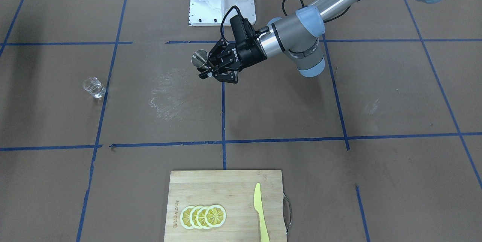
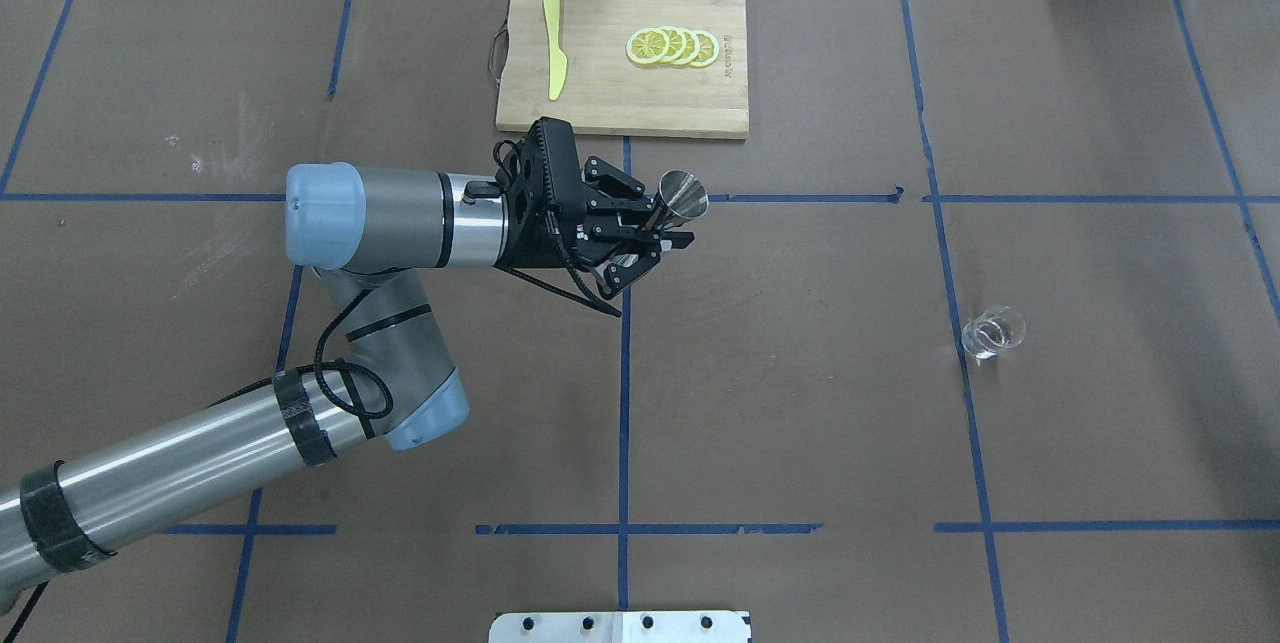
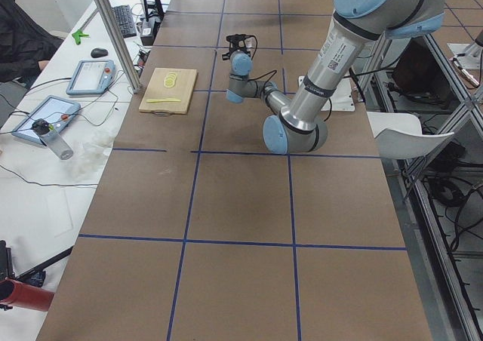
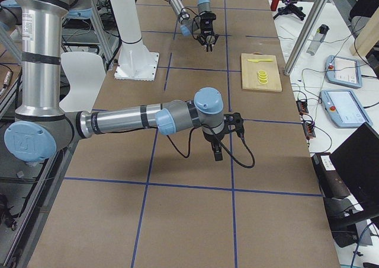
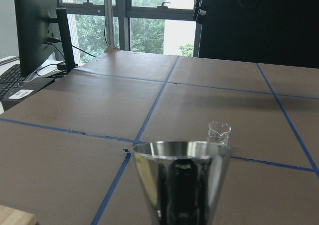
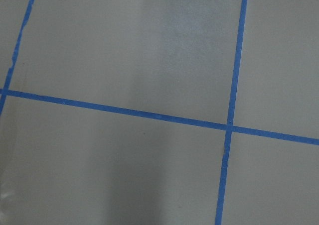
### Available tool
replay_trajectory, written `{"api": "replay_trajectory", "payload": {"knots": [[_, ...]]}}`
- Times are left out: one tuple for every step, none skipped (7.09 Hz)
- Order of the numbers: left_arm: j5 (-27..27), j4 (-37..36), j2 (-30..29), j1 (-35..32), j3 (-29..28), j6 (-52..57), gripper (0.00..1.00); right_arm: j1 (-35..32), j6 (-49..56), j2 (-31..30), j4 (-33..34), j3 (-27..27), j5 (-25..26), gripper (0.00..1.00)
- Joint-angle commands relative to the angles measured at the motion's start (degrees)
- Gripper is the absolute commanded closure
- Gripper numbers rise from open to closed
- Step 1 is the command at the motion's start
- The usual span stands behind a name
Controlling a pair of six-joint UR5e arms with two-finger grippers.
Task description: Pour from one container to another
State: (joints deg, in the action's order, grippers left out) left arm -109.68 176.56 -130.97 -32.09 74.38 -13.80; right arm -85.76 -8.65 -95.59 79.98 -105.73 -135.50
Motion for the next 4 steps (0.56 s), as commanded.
{"api": "replay_trajectory", "payload": {"knots": [[0.51, 4.02, 0.53, 0.18, -0.38, 5.08, 1.00, 0.07, -0.67, -0.03, 0.00, -1.31, -2.91, 0.00], [2.17, 6.23, 1.93, 0.71, -0.82, 6.40, 1.00, 0.07, -2.58, -0.12, 0.00, -2.28, -3.53, 0.00], [2.27, 6.34, 2.12, 0.71, -0.91, 6.59, 1.00, 0.68, -4.87, -0.38, 0.00, -3.51, -3.54, 0.00], [2.27, 6.34, 2.12, 0.71, -0.91, 6.41, 1.00, 3.12, -9.24, -0.73, 0.08, -5.96, -3.37, 0.00]]}}
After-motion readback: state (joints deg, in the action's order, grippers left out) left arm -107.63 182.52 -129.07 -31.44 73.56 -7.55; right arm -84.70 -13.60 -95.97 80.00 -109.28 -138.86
